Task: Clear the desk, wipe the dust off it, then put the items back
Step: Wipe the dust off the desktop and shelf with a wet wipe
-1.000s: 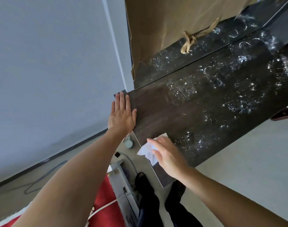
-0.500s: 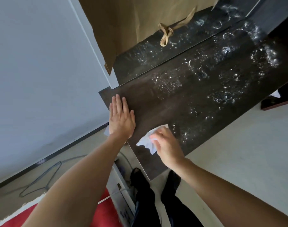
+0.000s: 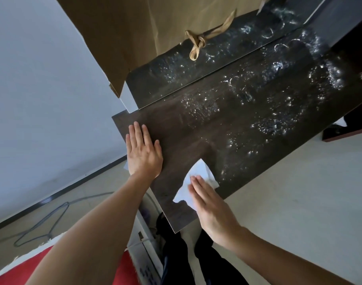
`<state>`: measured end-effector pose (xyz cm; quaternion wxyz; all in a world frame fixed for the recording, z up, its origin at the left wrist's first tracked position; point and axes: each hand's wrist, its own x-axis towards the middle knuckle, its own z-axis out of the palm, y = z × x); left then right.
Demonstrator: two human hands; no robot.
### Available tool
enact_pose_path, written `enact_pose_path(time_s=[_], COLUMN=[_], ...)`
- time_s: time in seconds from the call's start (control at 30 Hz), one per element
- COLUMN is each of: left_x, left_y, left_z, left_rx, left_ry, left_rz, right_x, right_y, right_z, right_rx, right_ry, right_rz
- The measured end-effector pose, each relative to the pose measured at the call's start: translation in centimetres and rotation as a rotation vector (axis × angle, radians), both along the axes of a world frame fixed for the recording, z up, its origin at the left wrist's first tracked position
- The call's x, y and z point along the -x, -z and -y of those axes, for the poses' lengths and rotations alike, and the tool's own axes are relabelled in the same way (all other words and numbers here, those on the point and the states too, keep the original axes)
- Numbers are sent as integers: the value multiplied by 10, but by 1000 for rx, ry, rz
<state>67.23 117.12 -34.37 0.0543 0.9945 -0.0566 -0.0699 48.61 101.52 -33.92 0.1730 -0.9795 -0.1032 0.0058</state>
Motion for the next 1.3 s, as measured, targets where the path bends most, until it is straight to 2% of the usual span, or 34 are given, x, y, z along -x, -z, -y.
enact_pose_path(time_s=[0.07,0.17,0.2,0.27,0.33,0.4,0.57,0.63,0.7,0.77,0.83,0.87,1.0,1.07,1.13,1.2,1.23,1.3], left_x=[0,0,0,0,0,1,20,30,35,36,36,37,36,36,37,37,36,33], left_y=[-1,0,-1,-1,-2,-3,-1,0,0,0,1,1,4,4,4,1,1,1], left_z=[0,0,1,1,1,2,4,6,7,8,7,7,8,7,7,8,9,13], left_rx=[-7,-12,-11,-25,-46,-36,29,70,98,119,146,159,194,189,167,151,144,140], left_ry=[-1,-3,-1,0,4,0,-8,-26,-45,-55,-57,-57,-67,-70,-65,-67,-75,-103], left_rz=[0,-1,-3,-7,-14,-19,-6,9,15,36,57,69,101,108,103,75,63,61], right_x=[10,-22,-27,-10,30,53,4,-15,-8,14,2,-18,-98,-82,-39,-22,-30,-66], right_y=[-2,0,-1,1,-3,-6,-4,-5,0,0,-2,-2,-1,1,-3,-5,-5,-5], right_z=[26,58,54,26,2,18,111,106,69,34,41,53,87,59,36,51,66,100], right_rx=[71,127,145,94,67,58,91,111,46,14,20,38,57,23,-40,-112,-126,-107], right_ry=[12,299,336,253,41,-55,331,362,235,-27,-193,-173,197,114,-164,-298,-264,-41], right_rz=[16,-30,-29,18,16,-21,-14,26,53,2,-17,-5,-62,-61,-78,-91,-62,-10])
